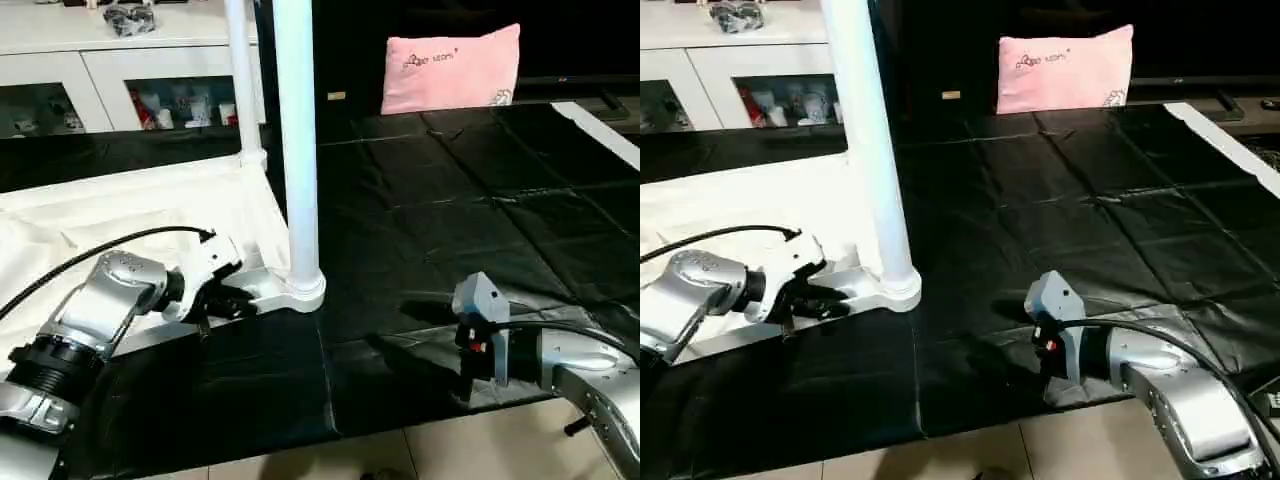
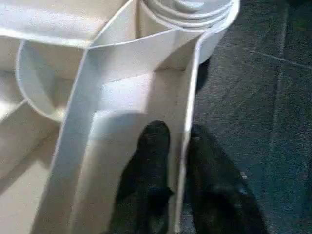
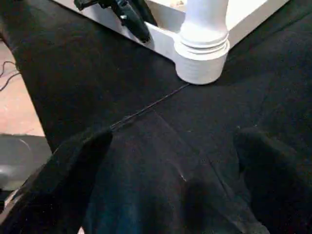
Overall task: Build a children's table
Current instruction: Rotate leg to tighten
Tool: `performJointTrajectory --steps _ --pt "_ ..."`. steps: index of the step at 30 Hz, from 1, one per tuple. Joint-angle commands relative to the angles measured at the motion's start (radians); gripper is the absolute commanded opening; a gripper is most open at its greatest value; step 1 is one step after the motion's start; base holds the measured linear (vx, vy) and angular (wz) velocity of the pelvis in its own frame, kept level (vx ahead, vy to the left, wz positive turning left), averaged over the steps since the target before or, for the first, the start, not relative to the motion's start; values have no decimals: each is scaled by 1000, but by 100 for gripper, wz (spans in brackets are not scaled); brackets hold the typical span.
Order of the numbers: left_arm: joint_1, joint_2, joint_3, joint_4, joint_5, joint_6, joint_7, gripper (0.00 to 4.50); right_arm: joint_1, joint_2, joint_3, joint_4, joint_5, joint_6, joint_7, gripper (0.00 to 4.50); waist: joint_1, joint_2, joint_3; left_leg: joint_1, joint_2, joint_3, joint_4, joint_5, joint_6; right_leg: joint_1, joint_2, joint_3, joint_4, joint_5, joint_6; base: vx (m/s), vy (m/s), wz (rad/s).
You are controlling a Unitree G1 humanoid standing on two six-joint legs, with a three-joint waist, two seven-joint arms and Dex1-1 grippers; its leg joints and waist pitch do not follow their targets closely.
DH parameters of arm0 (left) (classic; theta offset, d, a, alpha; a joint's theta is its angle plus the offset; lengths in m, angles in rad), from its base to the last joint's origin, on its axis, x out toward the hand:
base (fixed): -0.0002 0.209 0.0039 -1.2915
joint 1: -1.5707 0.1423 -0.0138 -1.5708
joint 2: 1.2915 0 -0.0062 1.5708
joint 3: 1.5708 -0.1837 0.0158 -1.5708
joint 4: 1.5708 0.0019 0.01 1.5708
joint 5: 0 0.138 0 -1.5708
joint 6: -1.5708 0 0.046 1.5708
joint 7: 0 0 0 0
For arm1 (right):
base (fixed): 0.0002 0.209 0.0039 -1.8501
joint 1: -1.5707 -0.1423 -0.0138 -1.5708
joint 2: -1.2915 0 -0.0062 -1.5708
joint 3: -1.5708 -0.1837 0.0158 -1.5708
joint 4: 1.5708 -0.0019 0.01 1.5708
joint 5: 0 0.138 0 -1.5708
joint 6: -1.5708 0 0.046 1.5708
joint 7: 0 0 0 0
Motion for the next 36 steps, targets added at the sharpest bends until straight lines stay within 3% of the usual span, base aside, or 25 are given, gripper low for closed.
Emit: performJointTrajectory --steps 1,3,10,18,20,23,24,27,28,32,33,36 --pt "-24 -1 0 11 12 -6 0 31 1 -11 0 -11 11 -10 7 450 5 3 -48 -21 28 9 -92 -202 30 58 -44 27 -76 -400 -192 0 0 0" --pt "-25 -1 1 13 12 -9 -4 9 1 -11 -1 -10 10 -11 8 450 4 2 -49 -21 28 9 -92 -204 29 58 -44 27 -75 -399 -191 0 0 0" --pt "-21 0 3 16 13 -28 -19 3 2 -8 -1 8 -2 -35 10 450 2 3 -52 -23 29 11 -90 -166 35 62 -44 27 -69 -319 -215 0 0 0" --pt "-18 -4 7 24 19 -47 -28 3 -3 6 -2 51 -32 -87 -10 450 1 4 -49 -22 29 12 -92 -200 30 60 -45 27 -74 -371 -209 0 0 0" --pt "7 -8 2 -6 2 -179 -94 3 -58 60 -22 152 -75 -147 -98 450 0 6 -49 -24 29 10 -93 -193 30 57 -47 26 -77 -371 -208 0 0 0" --pt "8 -18 -4 -7 1 -196 -100 3 -85 79 -15 176 -91 -165 -120 450 -2 6 -53 -20 30 13 -94 -182 23 59 -44 26 -70 -312 -228 0 0 0" --pt "8 -18 -4 -7 1 -196 -100 3 -85 79 -15 176 -91 -165 -120 450 3 15 -54 -16 31 16 -91 -161 28 56 -43 26 -68 -263 -240 0 0 0" --pt "-2 -38 -18 11 11 -215 -96 3 -124 108 29 188 -124 -185 -133 450 9 15 -57 -18 30 18 -88 -108 39 64 -43 24 -58 -178 -266 0 0 0" --pt "-1 -50 -25 4 7 -221 -103 3 -151 126 40 199 -121 -174 -135 450 11 6 -56 -20 29 19 -87 -99 42 66 -43 24 -57 -180 -268 0 0 0" --pt "10 -62 -27 -15 4 -223 -105 3 -187 144 44 205 -116 -160 -138 450 22 15 -55 -13 33 20 -90 -119 35 62 -45 25 -59 -210 -264 0 0 0" --pt "16 -64 -25 -17 8 -232 -103 3 -200 151 46 211 -121 -161 -144 450 24 7 -54 -13 33 22 -91 -123 32 62 -44 25 -59 -214 -259 0 0 0" --pt "26 -68 -18 -5 32 -259 -68 3 -219 165 44 223 -127 -171 -157 450 26 12 -55 -14 34 22 -92 -121 25 62 -46 24 -58 -219 -246 0 0 0"
